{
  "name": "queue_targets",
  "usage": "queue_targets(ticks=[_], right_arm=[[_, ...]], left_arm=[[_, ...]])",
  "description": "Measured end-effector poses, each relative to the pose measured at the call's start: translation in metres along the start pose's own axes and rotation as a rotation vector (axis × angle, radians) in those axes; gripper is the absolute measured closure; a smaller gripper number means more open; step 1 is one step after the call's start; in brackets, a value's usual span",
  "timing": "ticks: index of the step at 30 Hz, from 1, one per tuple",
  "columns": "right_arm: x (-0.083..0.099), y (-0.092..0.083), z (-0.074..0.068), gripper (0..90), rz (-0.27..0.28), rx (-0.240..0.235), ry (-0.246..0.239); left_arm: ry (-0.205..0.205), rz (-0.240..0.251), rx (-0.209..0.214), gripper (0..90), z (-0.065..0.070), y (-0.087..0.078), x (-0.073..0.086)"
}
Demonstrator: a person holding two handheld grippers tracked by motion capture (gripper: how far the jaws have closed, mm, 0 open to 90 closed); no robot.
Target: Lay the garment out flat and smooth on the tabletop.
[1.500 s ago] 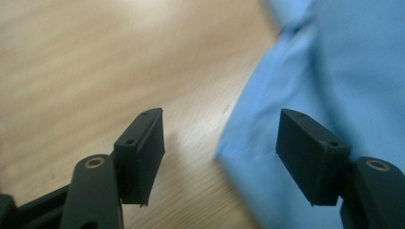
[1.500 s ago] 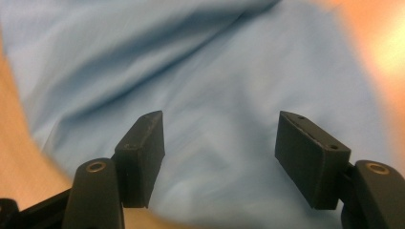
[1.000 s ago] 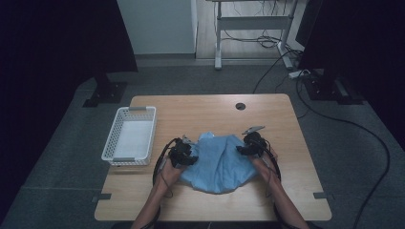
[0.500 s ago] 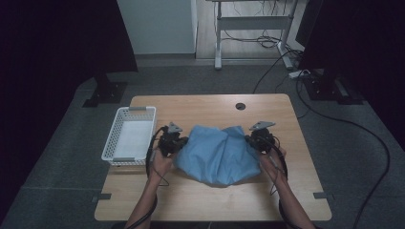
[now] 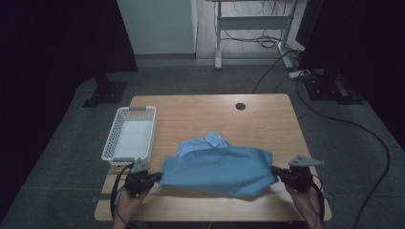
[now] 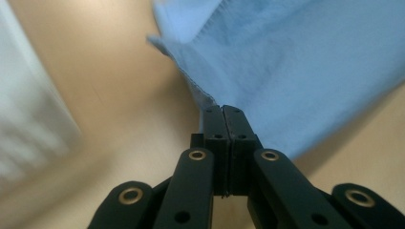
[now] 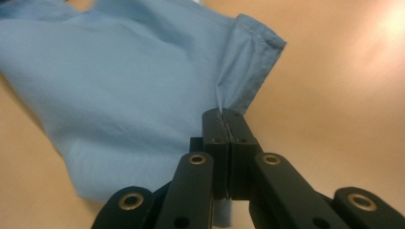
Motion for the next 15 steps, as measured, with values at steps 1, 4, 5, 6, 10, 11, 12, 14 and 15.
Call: queue_targets(ticks=[1,4,5,6,10,11,12,14,15], right_arm=[[0.01,0.002,-0.001,87.8,-0.032,-0.02,0.017],[0.027,0.006,-0.001,81.0,-0.095,0.0,0.009],[0.027,0.005,0.0,76.1,-0.092,0.015,0.006],[0.024,0.003,0.002,68.7,-0.075,0.024,0.01],[0.0,0.0,0.004,56.8,-0.001,0.04,0.005],[-0.008,0.003,0.004,54.4,0.011,0.042,-0.002],[-0.017,0.009,0.003,53.3,0.018,0.04,-0.011],[-0.029,0.022,0.001,51.8,0.023,0.029,-0.022],[-0.035,0.031,0.0,51.9,0.024,0.02,-0.028]], left_arm=[[-0.003,-0.025,0.001,87.1,-0.001,0.002,0.004],[0.004,-0.005,-0.023,71.1,-0.003,-0.004,-0.007],[0.01,0.02,-0.033,63.6,-0.004,-0.008,-0.015],[0.02,0.043,-0.038,58.0,-0.004,-0.011,-0.027],[0.065,0.078,-0.052,46.1,-0.003,-0.004,-0.064],[0.065,0.078,-0.052,44.7,-0.003,-0.004,-0.064],[0.08,0.085,-0.051,42.3,-0.003,0.008,-0.078],[0.099,0.072,-0.042,41.0,-0.005,0.029,-0.094],[0.102,0.061,-0.044,40.6,-0.006,0.039,-0.1]])
Point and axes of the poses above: each handheld gripper's, and its own axes: y roughly forward along the jaws, x roughly out of its underside, z roughly to its right, the point moved 3 cm from there along y, roughly forward along the jaws, and after that the axes turned 6 degrees about x, right-handed, at the moved point
